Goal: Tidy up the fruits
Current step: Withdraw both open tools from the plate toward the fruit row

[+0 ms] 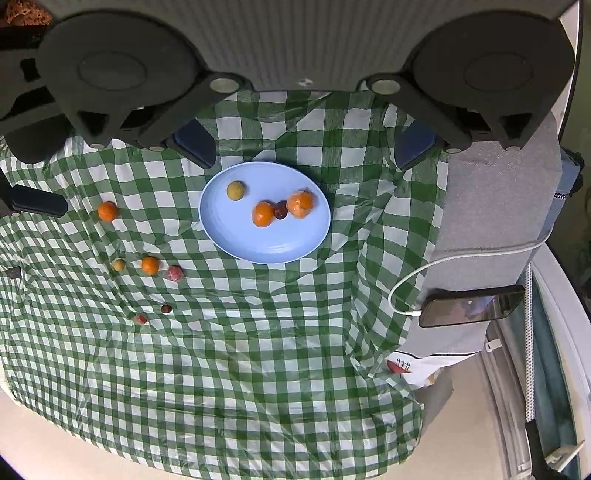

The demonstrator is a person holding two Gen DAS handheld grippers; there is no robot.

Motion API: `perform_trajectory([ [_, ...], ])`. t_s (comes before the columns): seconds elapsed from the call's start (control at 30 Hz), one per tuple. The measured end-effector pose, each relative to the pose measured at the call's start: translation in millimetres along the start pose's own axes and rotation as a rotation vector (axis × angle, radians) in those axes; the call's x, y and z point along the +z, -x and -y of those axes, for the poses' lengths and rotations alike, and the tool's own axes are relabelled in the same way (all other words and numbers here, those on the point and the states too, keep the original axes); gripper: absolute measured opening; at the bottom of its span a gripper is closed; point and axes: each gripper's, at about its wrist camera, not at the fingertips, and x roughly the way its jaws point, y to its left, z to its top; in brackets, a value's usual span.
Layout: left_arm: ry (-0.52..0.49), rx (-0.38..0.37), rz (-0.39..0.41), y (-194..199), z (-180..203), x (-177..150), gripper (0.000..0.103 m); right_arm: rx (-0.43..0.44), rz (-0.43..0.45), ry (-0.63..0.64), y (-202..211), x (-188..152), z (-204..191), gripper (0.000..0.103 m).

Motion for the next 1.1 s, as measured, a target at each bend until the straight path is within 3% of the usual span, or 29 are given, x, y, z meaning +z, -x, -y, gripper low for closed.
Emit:
perform_trajectory([
  [0.63,-0.03,0.003,-0.032,-14,2,4,0.103,-0.011,-0.032,-0.06,-14,-3,9,0.102],
  [0.87,-0.035,-0.001,-0.046,-31,10,18,0.103,-0.083,-0.053,-0.155,-32,-10,38,0.102],
  [1.1,-0.079,-0.024,-0.048,-61,37,50,0.103,-0.207,-0.067,-0.251,-62,-24,90,0.102],
])
